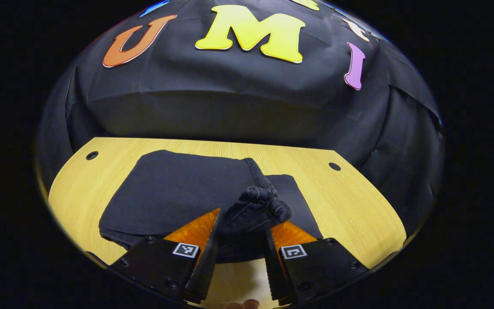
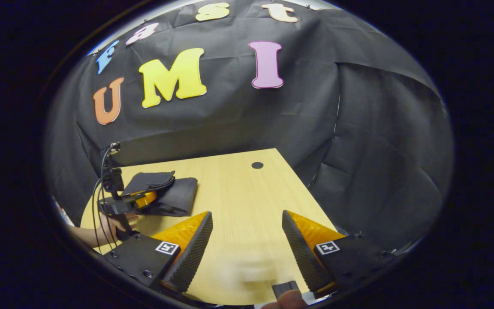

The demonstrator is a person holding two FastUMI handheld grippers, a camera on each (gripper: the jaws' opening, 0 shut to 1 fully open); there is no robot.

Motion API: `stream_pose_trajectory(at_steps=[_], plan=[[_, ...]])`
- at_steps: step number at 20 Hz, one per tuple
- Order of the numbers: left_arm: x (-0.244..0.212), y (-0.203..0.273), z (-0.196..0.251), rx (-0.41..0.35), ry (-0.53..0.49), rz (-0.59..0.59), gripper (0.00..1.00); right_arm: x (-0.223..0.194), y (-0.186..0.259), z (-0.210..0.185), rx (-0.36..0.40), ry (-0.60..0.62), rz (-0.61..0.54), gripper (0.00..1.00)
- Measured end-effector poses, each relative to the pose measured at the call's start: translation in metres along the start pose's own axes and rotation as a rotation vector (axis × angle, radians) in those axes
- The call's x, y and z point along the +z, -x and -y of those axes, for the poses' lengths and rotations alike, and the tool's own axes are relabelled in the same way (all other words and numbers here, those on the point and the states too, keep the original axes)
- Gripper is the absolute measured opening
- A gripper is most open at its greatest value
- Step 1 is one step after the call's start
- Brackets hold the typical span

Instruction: Grasp the waist and the cuffs of the jeans and fold them to make the two legs overlap; first hold the waist and fold one-third of the jeans toward the cuffs, then hold the cuffs and fold the remaining one-third in the same direction to finish folding.

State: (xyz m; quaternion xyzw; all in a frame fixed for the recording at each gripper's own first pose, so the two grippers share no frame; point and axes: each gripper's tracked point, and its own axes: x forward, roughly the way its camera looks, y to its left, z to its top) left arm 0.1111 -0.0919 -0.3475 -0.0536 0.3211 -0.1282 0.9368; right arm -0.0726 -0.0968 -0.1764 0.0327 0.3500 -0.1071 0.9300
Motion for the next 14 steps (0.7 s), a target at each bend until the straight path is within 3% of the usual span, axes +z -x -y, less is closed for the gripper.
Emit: stream_pose_trajectory(at_steps=[1, 2, 3, 4, 8, 14], plan=[[-0.002, 0.003, 0.004, -0.015, 0.020, -0.007, 0.57, 0.002, -0.002, -0.002, 0.007, 0.003, 0.003, 1.00], [-0.001, 0.005, 0.008, -0.032, 0.035, -0.011, 0.76, 0.004, -0.003, -0.005, 0.016, 0.006, 0.008, 0.99], [0.001, 0.008, 0.010, -0.033, 0.042, -0.013, 0.71, 0.006, -0.005, -0.008, 0.027, 0.012, 0.010, 1.00], [0.004, 0.017, 0.011, -0.031, 0.047, -0.011, 1.00, 0.008, -0.008, -0.012, 0.042, 0.015, 0.013, 0.99], [0.032, 0.051, 0.016, -0.017, 0.091, 0.047, 1.00, 0.025, -0.021, -0.041, 0.130, 0.030, 0.057, 0.99], [0.123, 0.133, -0.005, 0.071, 0.086, 0.246, 0.99, 0.071, -0.028, -0.103, 0.279, 0.102, 0.195, 1.00]])
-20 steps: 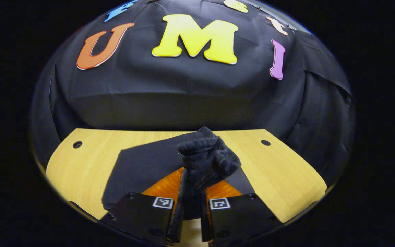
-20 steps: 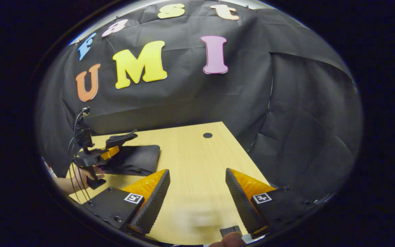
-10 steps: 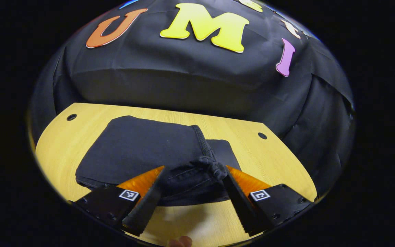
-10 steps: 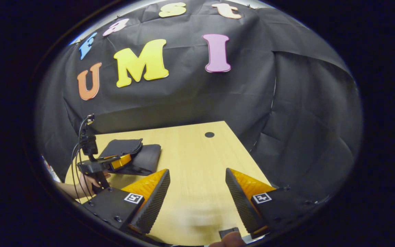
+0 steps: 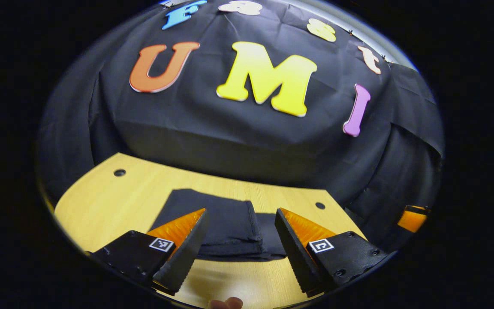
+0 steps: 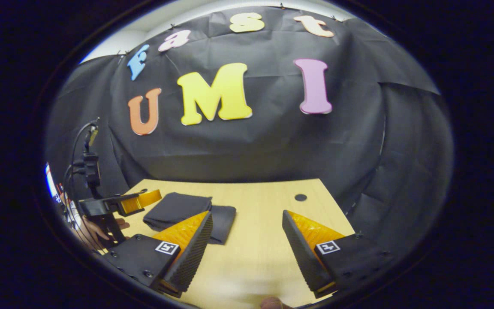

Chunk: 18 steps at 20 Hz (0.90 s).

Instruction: Grasp the waist and the cuffs of the jeans and fold them to make the two legs overlap; first hold the waist and fold one-third of the jeans toward the cuffs, then hold the cuffs and fold the remaining one-third in the same direction to finish folding.

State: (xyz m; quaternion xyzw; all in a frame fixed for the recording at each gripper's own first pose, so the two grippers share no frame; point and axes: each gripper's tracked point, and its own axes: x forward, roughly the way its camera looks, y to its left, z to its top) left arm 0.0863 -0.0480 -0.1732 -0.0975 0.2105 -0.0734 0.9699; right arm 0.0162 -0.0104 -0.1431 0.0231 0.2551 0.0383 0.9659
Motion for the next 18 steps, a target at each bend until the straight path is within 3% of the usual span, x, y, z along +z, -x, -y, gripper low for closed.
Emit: stream_pose_trajectory(at_steps=[5, 8, 11, 18], plan=[[0.084, 0.065, -0.031, 0.101, -0.034, 0.193, 0.98, 0.055, 0.010, -0.041, 0.008, 0.038, 0.192, 0.99], [0.102, 0.112, -0.041, 0.117, -0.051, 0.263, 0.98, 0.070, 0.034, -0.058, -0.030, 0.028, 0.299, 1.00], [0.093, 0.150, -0.047, 0.112, -0.076, 0.283, 0.98, 0.069, 0.063, -0.086, -0.043, 0.062, 0.355, 1.00], [0.062, 0.208, -0.059, 0.124, -0.142, 0.293, 1.00, 0.032, 0.110, -0.121, -0.070, 0.092, 0.340, 0.98]])
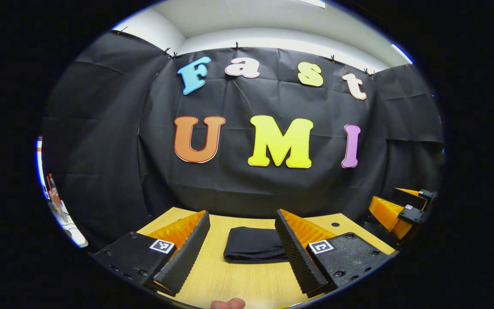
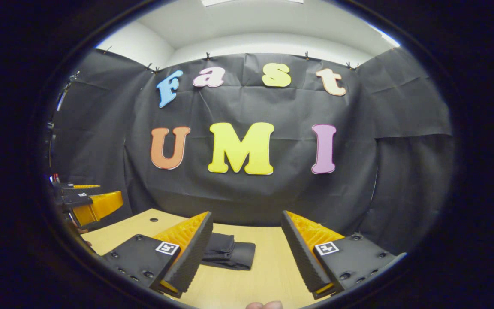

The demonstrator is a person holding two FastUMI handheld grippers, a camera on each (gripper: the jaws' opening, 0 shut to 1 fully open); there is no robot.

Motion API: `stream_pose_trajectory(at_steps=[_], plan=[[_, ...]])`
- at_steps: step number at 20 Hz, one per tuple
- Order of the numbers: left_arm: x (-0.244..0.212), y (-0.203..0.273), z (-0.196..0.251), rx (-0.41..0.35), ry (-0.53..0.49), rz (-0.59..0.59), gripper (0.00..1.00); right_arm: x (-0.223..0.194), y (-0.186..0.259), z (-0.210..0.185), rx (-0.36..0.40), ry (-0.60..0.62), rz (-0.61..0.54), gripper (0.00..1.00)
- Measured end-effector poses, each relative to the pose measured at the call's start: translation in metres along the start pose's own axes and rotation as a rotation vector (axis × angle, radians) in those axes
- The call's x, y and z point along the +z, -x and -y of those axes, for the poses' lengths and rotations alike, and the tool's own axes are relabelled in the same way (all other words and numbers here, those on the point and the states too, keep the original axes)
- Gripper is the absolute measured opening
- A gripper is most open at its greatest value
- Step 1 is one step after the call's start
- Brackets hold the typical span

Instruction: Grasp the waist and the cuffs of the jeans and fold them to make the two legs overlap; first hold the waist and fold one-third of the jeans toward the cuffs, then hold the cuffs and fold the remaining one-third in the same direction to finish folding.

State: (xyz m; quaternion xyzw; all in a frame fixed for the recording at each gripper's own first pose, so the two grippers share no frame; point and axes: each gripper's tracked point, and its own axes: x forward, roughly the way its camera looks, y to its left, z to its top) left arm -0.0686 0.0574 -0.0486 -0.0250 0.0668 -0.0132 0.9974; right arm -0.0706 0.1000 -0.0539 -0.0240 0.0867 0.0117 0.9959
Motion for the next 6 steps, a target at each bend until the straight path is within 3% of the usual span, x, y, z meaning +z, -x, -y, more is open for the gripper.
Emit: stream_pose_trajectory(at_steps=[6], plan=[[0.0042, 0.0124, -0.0040, 0.009, -0.008, 0.021, 0.98, 0.0034, 0.0110, -0.0097, -0.001, 0.015, 0.025, 0.99]])
